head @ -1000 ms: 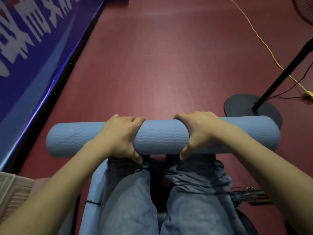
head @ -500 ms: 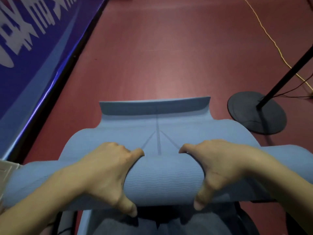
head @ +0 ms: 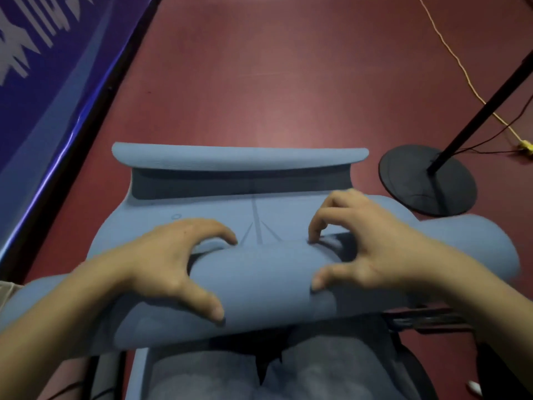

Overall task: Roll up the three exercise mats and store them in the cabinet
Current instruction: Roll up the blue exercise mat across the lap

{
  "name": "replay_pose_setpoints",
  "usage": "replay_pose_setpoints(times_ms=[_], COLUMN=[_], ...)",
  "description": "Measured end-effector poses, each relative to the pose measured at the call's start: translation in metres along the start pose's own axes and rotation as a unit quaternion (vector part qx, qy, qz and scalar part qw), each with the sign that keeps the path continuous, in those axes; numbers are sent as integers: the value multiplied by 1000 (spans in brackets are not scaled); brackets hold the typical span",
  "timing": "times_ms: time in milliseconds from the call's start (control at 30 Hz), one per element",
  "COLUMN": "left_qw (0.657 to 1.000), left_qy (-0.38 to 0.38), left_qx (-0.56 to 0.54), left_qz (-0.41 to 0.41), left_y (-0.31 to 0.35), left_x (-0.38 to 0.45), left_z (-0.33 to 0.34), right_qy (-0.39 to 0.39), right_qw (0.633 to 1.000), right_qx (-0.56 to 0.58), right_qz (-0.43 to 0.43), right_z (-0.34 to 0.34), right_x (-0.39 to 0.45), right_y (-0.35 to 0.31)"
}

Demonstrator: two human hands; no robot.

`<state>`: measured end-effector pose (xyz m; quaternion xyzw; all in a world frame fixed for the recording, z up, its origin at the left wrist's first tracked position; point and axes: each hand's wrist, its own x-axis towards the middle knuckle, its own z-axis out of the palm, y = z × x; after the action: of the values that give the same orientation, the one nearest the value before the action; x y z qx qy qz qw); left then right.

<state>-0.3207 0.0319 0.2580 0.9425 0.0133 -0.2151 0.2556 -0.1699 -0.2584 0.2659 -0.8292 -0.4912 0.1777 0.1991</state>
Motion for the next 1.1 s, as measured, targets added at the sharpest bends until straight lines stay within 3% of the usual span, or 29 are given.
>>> replay_pose_setpoints(times_ms=[133,267,400,467,633,867,1100], left_qw=[993,976,972,974,946,965,967], left_qy=[107,194,221,212,94,42,70], left_qx=[-46,19,42,63,309,250,236], left_qz=[27,98,70,52,-11,-65,-72], left_y=[-10,-11,-12,-6,31,19,21], left_x=[8,20,24,19,18,33,35], left_z=[-20,-24,-20,-23,-25,-6,-2], right_qy=[82,64,48,57,20,-130,-85], right_qw=[996,990,989,989,988,961,961], right_qx=[-30,-124,-131,-125,-124,-219,-248], right_qz=[20,33,53,54,85,111,87], right_z=[2,9,5,5,-1,0,5], right_x=[6,24,39,40,38,50,51], right_y=[12,4,0,-3,-7,-15,-8])
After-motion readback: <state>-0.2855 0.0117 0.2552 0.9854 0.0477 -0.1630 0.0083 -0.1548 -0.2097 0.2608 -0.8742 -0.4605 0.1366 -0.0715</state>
